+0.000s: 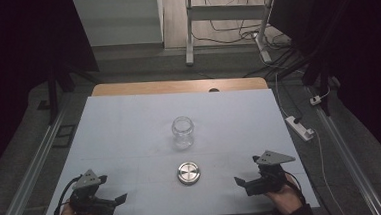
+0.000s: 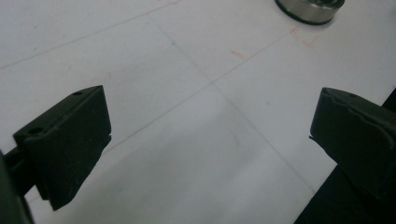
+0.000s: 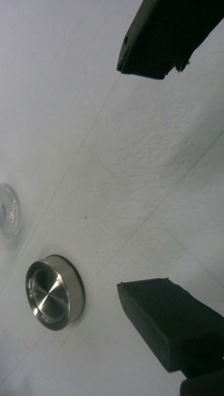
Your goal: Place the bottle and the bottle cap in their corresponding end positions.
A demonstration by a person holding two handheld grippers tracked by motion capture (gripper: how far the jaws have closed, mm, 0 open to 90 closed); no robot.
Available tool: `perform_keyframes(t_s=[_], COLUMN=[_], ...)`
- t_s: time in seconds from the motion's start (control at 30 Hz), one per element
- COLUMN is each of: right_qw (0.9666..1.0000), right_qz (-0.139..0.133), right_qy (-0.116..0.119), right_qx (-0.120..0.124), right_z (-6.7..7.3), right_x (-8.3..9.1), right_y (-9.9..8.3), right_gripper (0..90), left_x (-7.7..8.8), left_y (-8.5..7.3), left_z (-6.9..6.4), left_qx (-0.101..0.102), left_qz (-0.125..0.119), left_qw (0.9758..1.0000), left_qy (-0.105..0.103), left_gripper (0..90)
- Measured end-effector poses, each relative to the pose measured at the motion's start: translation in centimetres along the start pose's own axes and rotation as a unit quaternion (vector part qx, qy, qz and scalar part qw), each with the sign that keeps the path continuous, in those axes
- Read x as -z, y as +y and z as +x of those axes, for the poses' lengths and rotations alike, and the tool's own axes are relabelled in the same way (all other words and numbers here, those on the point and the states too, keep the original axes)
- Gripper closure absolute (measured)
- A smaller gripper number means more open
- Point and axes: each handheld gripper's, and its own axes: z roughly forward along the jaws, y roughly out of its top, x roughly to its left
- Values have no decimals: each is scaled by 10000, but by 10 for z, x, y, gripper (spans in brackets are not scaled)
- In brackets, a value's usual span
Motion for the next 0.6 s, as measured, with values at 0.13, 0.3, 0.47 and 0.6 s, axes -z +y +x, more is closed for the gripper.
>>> perform_keyframes(t_s=[0.13, 0.3, 0.47, 0.6], right_qw=[9999, 9995, 9988, 9984], right_qz=[64, 207, 318, 354], right_qy=[-80, -195, -320, -365], right_qx=[-73, -125, -213, -242], right_z=[-2, -4, -5, -5], right_x=[6, 12, 18, 19], right_y=[-6, -12, -18, -19], right_gripper=[0, 0, 0, 0], left_x=[4, 11, 14, 12], left_y=[-8, -14, -17, -17], left_z=[2, 1, 1, 2], left_qx=[80, 166, 205, 237], left_qz=[43, 93, 158, 189], left_qw=[9999, 9996, 9993, 9992], left_qy=[65, 190, 265, 246], left_gripper=[0, 0, 0, 0])
